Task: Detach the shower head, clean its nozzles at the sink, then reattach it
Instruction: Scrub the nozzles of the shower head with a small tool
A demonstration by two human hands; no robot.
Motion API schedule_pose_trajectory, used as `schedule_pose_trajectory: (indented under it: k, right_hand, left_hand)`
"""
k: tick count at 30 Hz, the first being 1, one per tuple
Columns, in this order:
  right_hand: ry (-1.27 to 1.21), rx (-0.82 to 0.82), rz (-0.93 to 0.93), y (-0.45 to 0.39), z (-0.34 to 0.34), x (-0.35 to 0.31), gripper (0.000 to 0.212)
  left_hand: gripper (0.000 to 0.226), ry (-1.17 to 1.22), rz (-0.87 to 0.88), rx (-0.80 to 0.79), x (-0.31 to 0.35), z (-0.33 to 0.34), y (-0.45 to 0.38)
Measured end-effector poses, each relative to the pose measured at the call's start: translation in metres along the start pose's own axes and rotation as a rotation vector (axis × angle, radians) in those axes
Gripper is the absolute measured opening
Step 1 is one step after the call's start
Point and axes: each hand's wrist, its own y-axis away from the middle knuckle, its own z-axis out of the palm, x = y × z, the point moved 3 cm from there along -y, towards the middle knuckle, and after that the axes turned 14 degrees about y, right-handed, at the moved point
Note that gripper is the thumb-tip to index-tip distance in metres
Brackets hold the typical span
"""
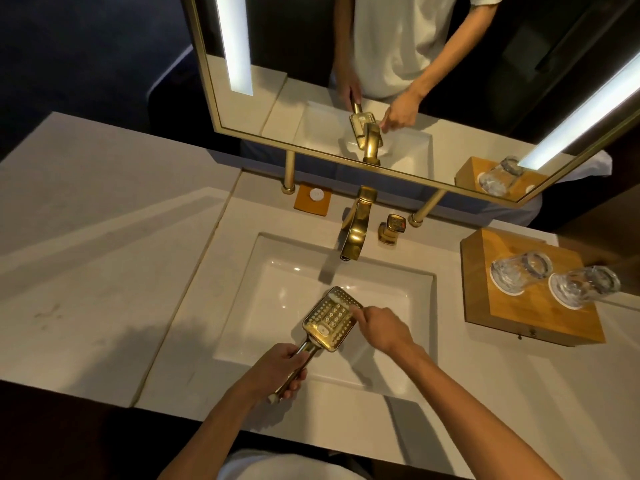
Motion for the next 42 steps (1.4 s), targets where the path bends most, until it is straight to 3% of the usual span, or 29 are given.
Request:
schedule_pose_trajectory:
  k: [4, 10, 17, 23, 30, 36, 42]
  right_hand:
    - [-0.03, 0.021, 0.038, -0.008, -0.004, 0.004, 0.061]
    - [0.127, -0.022, -0.19, 0.029, 0.016, -0.034, 0.059]
    - [0.031, 0.024, 0.003, -0.007, -0.011, -0.005, 0.058]
    - [0.129, -0.011, -0.197, 0.034, 0.016, -0.041, 0.062]
    - [0.058, 0.075, 0.032, -0.011, -0.019, -0.006, 0.061]
    - [0.117, 0.002, -0.215, 0.034, 0.01, -0.044, 0.059]
    - [0.07, 0.065, 0.02, -0.01, -0.015, -0.001, 0.063]
  left_hand:
    - [0.022, -0.007, 0.006, -0.006, 0.002, 0.001, 0.0]
    - [0.022, 0.026, -0.002, -0.005, -0.001, -0.002, 0.004]
    - [0.022, 0.01, 0.015, -0.011, 0.001, 0.002, 0.007]
    - [0.019, 0.033, 0.015, -0.016, 0.006, 0.0, 0.009]
    - [0.019, 0.007, 0.026, -0.019, 0.011, 0.001, 0.013]
    - [0.017, 0.023, 0.012, -0.02, 0.009, 0.001, 0.013]
    - [0.019, -0.003, 0.024, -0.022, 0.009, -0.002, 0.015]
